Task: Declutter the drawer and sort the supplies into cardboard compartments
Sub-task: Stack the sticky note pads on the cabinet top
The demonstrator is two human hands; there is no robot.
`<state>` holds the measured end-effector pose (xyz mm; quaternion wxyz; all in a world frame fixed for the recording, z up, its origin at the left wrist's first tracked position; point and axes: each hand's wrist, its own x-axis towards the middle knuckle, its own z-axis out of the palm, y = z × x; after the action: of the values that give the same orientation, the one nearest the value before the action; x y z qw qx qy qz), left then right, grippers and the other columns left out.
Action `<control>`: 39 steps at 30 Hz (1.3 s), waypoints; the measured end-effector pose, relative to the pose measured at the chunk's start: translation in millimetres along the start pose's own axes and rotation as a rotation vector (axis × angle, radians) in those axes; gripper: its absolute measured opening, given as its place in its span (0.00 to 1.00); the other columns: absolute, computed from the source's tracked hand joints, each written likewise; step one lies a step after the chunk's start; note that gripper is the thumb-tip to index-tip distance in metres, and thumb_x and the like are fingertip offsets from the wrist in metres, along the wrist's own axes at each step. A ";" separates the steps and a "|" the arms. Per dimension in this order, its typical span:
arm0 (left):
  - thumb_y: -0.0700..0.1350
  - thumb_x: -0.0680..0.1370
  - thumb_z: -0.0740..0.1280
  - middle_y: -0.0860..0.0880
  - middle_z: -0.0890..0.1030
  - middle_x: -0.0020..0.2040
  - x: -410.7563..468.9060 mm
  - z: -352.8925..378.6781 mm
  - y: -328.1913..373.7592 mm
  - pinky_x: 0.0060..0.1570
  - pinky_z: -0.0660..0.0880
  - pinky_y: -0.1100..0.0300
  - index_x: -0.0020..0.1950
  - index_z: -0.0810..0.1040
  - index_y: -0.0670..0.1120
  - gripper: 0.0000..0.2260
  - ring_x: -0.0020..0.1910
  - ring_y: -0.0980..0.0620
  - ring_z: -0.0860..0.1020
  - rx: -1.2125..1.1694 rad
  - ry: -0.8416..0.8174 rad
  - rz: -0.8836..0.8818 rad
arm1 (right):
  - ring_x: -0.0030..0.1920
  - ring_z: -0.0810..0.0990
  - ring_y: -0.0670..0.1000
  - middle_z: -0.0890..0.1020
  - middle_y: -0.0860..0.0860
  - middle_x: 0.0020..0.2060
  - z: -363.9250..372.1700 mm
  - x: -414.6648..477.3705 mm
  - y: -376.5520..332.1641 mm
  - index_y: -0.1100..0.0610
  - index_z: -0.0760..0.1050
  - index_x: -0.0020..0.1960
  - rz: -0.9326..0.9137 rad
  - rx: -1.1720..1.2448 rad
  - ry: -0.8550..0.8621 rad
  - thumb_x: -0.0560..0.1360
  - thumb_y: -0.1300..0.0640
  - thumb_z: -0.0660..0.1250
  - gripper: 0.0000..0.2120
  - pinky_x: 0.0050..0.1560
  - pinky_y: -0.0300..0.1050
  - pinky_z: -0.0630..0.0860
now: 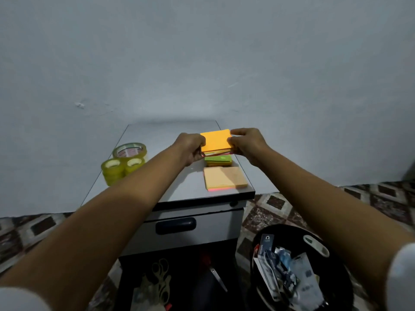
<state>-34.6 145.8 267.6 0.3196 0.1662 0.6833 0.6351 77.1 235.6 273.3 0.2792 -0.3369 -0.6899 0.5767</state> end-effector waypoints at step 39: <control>0.32 0.77 0.56 0.45 0.63 0.34 63.8 13.0 -33.6 0.31 0.60 0.60 0.36 0.62 0.43 0.11 0.30 0.50 0.63 0.056 0.062 -0.026 | 0.60 0.74 0.59 0.75 0.63 0.58 18.0 62.4 55.3 0.66 0.71 0.62 0.075 -0.234 -0.053 0.78 0.64 0.58 0.14 0.67 0.55 0.69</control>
<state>-67.5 191.4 220.6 0.3016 0.1462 0.7126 0.6164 32.6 279.7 215.4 0.1979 -0.3772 -0.7466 0.5110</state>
